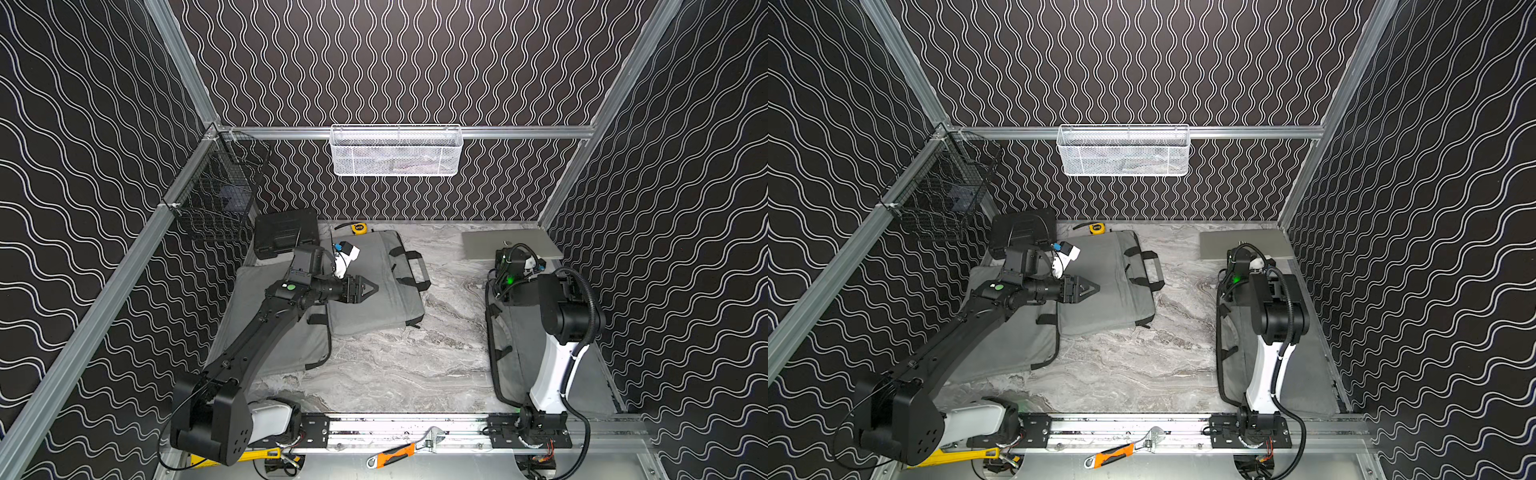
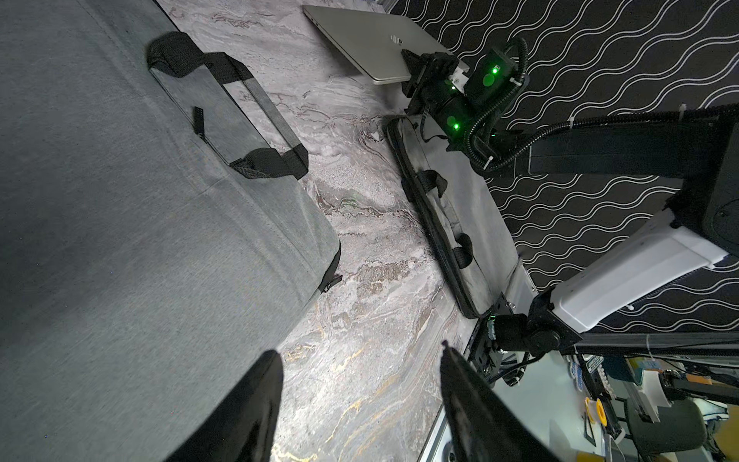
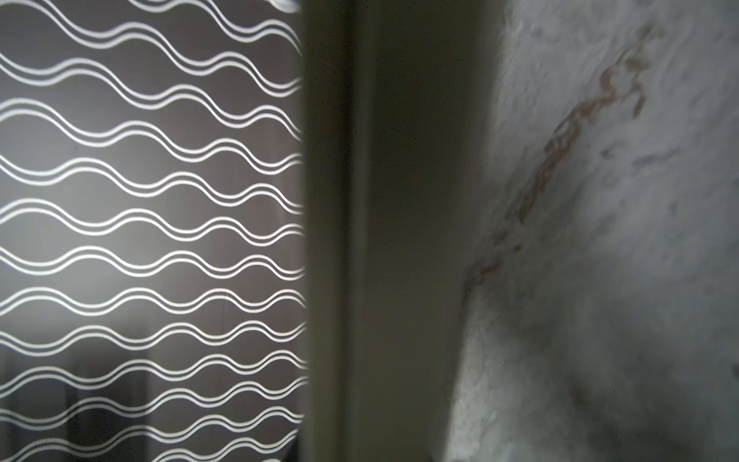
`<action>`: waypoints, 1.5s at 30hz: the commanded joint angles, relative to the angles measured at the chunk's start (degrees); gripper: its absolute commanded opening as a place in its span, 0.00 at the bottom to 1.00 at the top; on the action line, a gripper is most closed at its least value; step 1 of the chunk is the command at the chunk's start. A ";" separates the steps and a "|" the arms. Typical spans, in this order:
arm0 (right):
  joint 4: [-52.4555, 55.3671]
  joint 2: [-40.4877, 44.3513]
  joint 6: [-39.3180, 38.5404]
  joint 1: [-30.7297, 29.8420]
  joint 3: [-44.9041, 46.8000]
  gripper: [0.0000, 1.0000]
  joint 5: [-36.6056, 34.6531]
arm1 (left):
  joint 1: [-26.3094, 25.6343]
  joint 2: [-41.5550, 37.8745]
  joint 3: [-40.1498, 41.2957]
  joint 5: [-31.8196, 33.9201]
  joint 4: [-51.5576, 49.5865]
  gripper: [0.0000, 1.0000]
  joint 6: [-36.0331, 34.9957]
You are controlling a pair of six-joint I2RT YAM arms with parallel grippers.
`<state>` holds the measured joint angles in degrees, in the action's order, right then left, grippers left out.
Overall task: Open the zippered laptop bag and take out the laptop
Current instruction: Place the laptop at the corner of the board.
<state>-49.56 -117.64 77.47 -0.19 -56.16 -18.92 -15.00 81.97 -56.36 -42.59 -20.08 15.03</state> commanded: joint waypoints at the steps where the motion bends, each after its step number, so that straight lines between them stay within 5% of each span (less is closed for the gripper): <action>1: -4.41 -0.75 1.42 1.22 -2.84 0.00 -1.20 | 0.17 0.12 0.27 -1.18 3.01 0.65 0.27; 10: -0.62 -4.72 2.92 2.56 -6.79 0.00 5.62 | 0.20 2.05 -0.16 -2.24 3.51 0.62 1.69; 18: 3.35 -5.10 4.70 2.60 -5.80 0.16 5.56 | 0.20 1.49 -0.36 -1.54 1.85 0.62 1.18; 23: 3.07 -5.18 6.12 2.65 -4.64 0.39 5.54 | 0.15 1.57 -1.29 -1.19 0.83 0.62 1.19; 34: 10.97 -0.01 5.19 2.65 -3.53 0.68 10.29 | 0.16 0.57 -0.94 -0.14 0.79 0.62 2.35; 45: 27.56 7.69 2.05 2.65 -4.62 0.73 12.70 | 0.20 -0.93 -0.42 8.23 -3.88 0.68 2.92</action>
<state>-24.49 -111.74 80.07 2.39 -60.93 -7.40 -14.94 81.30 -56.93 -38.17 -22.83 17.28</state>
